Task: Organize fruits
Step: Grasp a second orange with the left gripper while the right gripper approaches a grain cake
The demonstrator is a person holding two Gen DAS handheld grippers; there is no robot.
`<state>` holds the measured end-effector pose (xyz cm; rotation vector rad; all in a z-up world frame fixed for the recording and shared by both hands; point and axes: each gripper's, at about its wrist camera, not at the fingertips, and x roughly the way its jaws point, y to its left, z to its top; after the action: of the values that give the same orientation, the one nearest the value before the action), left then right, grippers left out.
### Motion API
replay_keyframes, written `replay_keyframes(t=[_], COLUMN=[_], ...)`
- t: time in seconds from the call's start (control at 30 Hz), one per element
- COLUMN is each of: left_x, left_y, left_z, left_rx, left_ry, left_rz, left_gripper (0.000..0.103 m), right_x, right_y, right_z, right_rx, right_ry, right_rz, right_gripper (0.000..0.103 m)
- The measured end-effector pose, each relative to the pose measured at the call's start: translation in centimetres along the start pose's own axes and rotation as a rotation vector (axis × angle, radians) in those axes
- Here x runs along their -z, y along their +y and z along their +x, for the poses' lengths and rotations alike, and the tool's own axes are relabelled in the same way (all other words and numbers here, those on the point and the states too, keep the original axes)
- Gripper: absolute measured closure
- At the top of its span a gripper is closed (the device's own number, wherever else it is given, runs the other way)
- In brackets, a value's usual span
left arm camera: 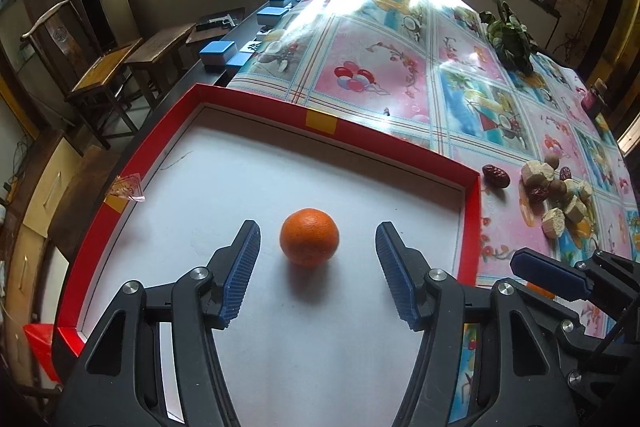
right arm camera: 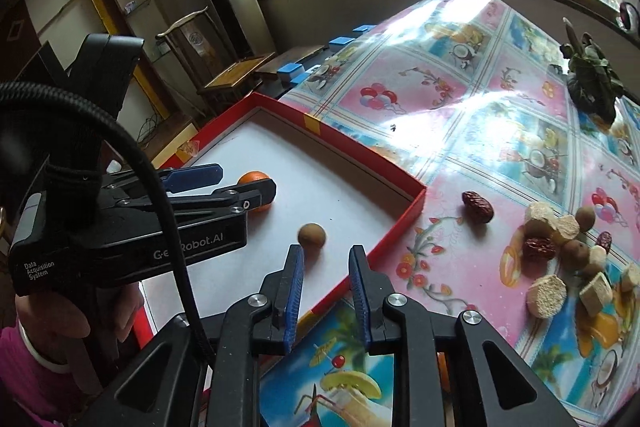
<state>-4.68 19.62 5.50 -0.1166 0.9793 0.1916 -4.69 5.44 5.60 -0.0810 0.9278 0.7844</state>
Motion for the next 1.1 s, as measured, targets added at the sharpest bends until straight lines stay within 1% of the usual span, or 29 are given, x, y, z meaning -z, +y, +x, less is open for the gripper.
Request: replay_keyframes(t=[0.17,0.33,0.43,0.47,0.57,0.6,0.63,0.7,0.83,1.1], left_x=[0.6,1.1,1.5,1.6,1.9,2.0,2.1,2.2,2.6,4.4], left_y=[-2.4,-4.9,-6.6,-7.1,-8.7,-9.2,-9.7,-10.4,-12.0,-14.8], left_z=[-1.3,-2.2,-2.6,-2.7,-2.8,-2.8,-2.8,-3.0,-2.8,-1.6], left_rx=[0.019,0.056,0.086,0.094,0.114,0.123,0.133,0.161,0.189,0.209], left_ry=[-0.027,-0.036,-0.033,-0.031,-0.023,-0.019,-0.014,-0.013,0.001,0.058], left_rz=[0.033,0.062,0.081,0.089,0.113,0.12,0.125,0.129,0.155,0.235], left_gripper=[0.043,0.043,0.043,0.043,0.042,0.042,0.037,0.032,0.032,0.032], right_x=[1.3,2.7,3.5,3.7,4.6,4.8,5.2,5.9,7.4,9.8], right_y=[-1.3,-3.2,-4.4,-4.8,-5.7,-6.1,-6.4,-7.0,-8.7,-11.5], right_z=[-2.1,-4.4,-5.8,-6.2,-7.4,-7.7,-8.0,-8.8,-9.9,-11.4], right_rx=[0.048,0.09,0.117,0.127,0.152,0.157,0.163,0.179,0.208,0.224], right_ry=[-0.02,-0.055,-0.081,-0.087,-0.099,-0.102,-0.104,-0.106,-0.107,-0.119], right_rz=[0.033,0.081,0.113,0.121,0.141,0.148,0.155,0.168,0.2,0.274], right_gripper=[0.076,0.074,0.067,0.063,0.061,0.06,0.06,0.056,0.056,0.056])
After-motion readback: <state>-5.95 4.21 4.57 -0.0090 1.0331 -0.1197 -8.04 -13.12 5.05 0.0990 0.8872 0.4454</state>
